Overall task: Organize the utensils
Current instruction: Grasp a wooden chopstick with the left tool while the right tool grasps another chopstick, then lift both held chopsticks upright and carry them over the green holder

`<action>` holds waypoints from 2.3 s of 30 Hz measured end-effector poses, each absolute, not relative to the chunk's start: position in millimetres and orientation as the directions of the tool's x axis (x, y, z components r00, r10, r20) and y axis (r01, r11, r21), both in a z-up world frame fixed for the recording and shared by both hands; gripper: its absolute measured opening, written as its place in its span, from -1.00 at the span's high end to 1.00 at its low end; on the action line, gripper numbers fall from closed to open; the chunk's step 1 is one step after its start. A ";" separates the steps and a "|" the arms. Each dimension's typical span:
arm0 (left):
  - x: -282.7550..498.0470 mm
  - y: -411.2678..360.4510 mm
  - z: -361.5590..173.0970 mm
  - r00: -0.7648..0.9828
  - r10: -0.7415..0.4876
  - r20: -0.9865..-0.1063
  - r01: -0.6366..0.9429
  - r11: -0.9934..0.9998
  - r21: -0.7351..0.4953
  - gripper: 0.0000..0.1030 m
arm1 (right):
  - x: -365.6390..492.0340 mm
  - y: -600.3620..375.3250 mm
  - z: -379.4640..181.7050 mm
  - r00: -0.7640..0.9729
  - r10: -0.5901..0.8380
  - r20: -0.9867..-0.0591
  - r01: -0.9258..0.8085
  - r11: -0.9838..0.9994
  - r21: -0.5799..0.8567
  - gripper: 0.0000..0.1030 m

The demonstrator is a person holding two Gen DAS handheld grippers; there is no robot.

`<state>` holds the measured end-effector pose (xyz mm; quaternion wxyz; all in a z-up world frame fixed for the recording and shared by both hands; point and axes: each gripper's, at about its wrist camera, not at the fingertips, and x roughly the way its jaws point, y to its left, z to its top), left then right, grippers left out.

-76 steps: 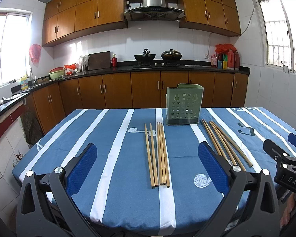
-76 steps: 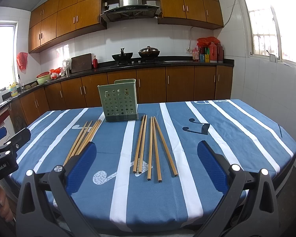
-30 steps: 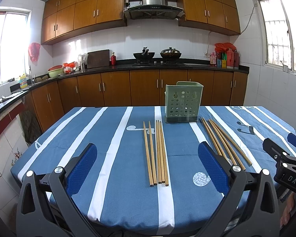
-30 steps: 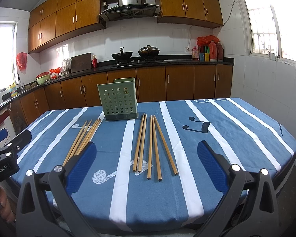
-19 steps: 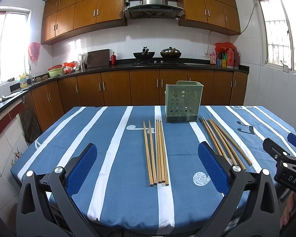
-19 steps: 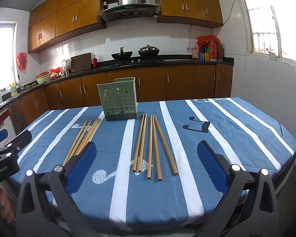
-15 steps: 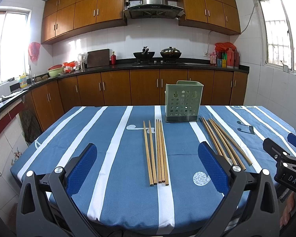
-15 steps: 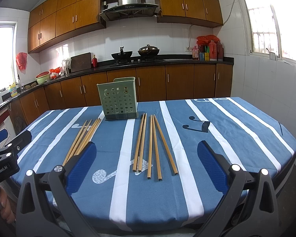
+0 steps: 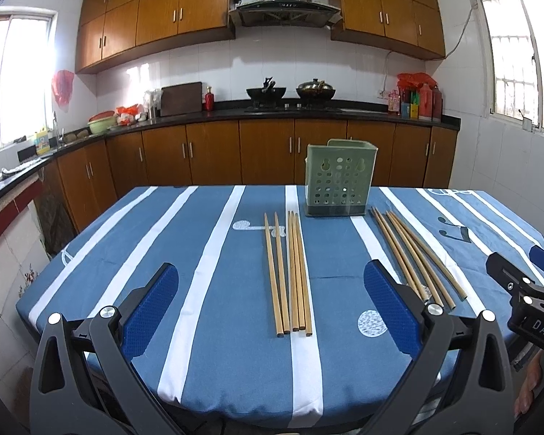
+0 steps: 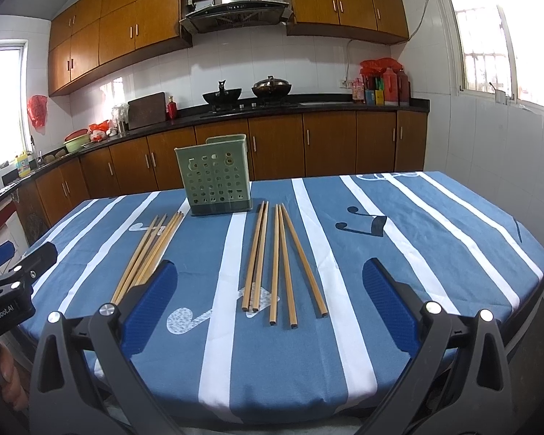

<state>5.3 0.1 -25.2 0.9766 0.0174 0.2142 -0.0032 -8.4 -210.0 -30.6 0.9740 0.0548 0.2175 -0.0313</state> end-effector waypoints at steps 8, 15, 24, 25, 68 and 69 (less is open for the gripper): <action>31.0 24.1 -40.3 0.842 0.023 -0.538 -0.041 0.999 -0.020 -0.97 | 10.5 -244.3 -43.0 0.870 -0.048 -0.490 0.155 0.971 0.180 -0.92; 54.5 45.8 -56.7 0.789 0.036 -0.614 -0.077 0.996 -0.041 -0.97 | 54.4 -265.2 -65.2 0.787 -0.067 -0.614 0.213 0.962 0.169 -0.36; 87.3 45.3 -68.5 0.746 -0.030 -0.665 0.006 0.999 -0.038 -0.35 | 113.4 -268.8 -108.9 0.649 0.012 -0.761 0.197 0.963 0.183 0.35; 91.6 44.2 -70.6 0.737 -0.050 -0.674 0.024 0.999 -0.047 -0.32 | 114.8 -268.5 -110.2 0.644 0.011 -0.765 0.194 0.965 0.177 0.36; 200.9 57.4 -97.3 0.630 -0.108 -0.769 0.112 0.993 -0.048 0.84 | 188.6 -284.4 -110.6 0.643 -0.042 -0.765 0.199 0.973 0.114 0.81; 199.5 57.1 -97.3 0.630 -0.108 -0.769 0.114 0.992 -0.045 0.84 | 187.0 -284.2 -110.4 0.642 -0.041 -0.765 0.198 0.973 0.115 0.81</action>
